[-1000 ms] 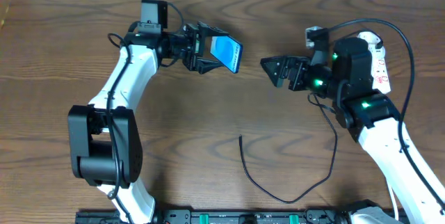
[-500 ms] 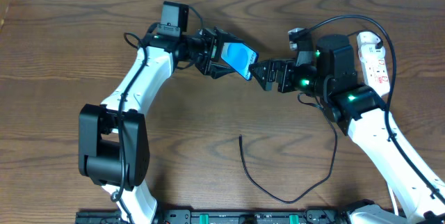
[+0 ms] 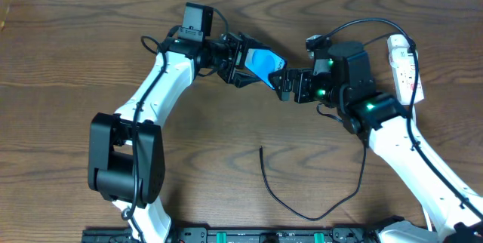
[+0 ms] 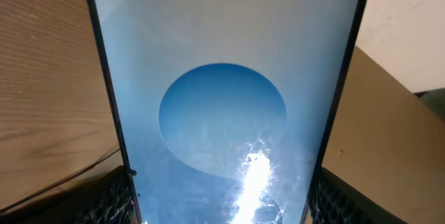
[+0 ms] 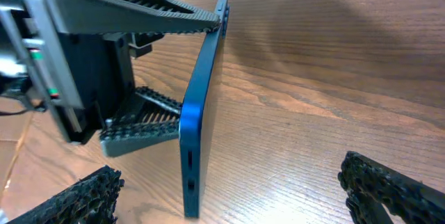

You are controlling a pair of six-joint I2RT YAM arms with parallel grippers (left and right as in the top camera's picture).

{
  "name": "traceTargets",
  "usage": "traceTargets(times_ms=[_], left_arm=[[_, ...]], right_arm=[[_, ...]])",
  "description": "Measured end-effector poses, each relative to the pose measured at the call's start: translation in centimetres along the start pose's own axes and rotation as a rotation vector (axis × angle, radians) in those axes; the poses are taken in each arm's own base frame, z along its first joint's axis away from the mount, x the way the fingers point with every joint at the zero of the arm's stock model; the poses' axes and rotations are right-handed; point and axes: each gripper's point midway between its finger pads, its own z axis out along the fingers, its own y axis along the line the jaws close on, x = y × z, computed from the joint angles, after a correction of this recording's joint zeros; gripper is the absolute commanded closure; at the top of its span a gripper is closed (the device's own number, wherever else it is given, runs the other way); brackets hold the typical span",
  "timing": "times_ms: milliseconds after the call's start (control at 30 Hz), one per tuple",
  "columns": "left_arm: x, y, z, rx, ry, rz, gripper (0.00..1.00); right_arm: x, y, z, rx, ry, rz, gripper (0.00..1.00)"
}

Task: Plug charger to phone and switch on socket
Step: 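Close the right gripper on the phone's edge beside the left gripper, then open the left gripper and rotate the phone with the right gripper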

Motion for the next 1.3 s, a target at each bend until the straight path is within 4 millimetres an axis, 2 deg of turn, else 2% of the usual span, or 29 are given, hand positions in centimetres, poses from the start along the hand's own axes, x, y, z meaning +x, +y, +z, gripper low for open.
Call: traceTargets(times_ms=[267,300,400,567,900,1167,1300], left_arm=[[1.3,0.3,1.2,-0.022,0.024,0.019,0.93],[1.4,0.3,1.3,-0.024,0.026,0.021,0.93],[1.7,0.3,1.5,-0.028,0.031,0.025,0.93],[2.1,0.4,1.9,-0.035,0.038,0.03,0.93],[2.3,0.5,2.0,-0.038,0.041,0.015,0.93],[2.3,0.3,2.0,-0.033,0.04,0.015,0.93],[2.5,0.1,2.1,-0.028,0.042,0.022,0.93]], right_arm=[[0.6,0.1,1.8,0.005,0.014,-0.018,0.01],[0.7,0.1,2.0,0.005,0.016,-0.02,0.04],[0.6,0.0,2.1,0.013,0.013,-0.026,0.14],[0.5,-0.2,2.1,0.024,0.005,-0.027,0.42],[0.4,-0.4,2.1,0.035,-0.001,-0.028,0.83],[0.4,-0.9,2.1,0.059,-0.001,-0.001,0.98],[1.0,-0.9,2.2,0.064,0.019,-0.002,0.99]])
